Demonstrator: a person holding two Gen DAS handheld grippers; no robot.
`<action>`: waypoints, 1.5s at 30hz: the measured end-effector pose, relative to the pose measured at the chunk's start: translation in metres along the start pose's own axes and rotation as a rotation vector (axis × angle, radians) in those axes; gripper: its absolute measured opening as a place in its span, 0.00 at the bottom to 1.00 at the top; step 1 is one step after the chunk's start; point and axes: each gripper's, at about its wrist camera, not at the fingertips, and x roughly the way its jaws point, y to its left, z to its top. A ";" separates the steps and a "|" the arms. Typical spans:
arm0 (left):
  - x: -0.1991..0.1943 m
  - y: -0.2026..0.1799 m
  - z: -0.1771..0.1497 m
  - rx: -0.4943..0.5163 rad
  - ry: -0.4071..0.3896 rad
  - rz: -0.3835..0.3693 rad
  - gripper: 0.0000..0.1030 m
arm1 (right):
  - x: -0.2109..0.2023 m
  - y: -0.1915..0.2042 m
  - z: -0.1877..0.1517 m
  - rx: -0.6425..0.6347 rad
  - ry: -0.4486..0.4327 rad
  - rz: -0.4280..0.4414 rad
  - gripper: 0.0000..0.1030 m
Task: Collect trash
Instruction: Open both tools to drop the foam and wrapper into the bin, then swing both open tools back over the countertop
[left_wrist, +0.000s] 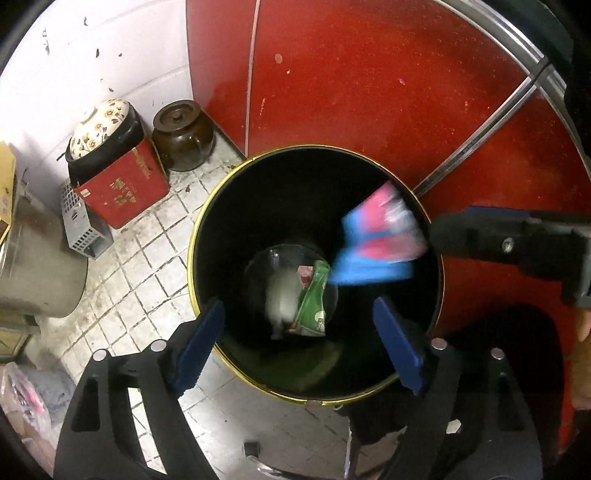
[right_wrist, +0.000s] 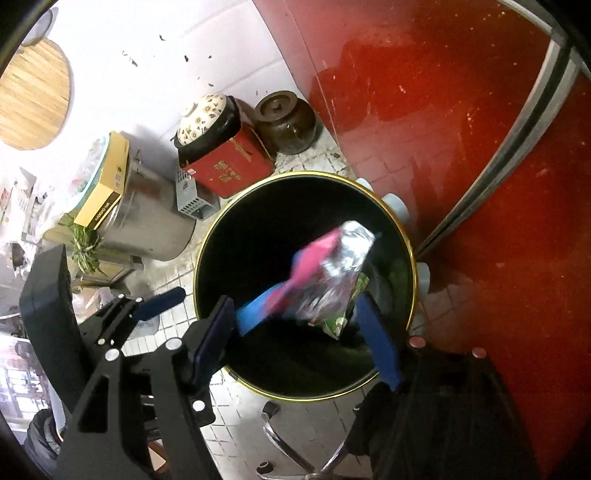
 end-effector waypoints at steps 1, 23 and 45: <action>-0.001 -0.001 0.000 0.004 -0.003 0.003 0.79 | 0.000 0.000 -0.001 -0.002 0.000 -0.001 0.65; -0.165 -0.105 0.005 0.297 -0.277 0.099 0.93 | -0.263 -0.002 -0.083 0.008 -0.429 -0.065 0.78; -0.257 -0.550 -0.087 0.961 -0.358 -0.456 0.93 | -0.528 -0.271 -0.485 0.894 -0.783 -0.621 0.84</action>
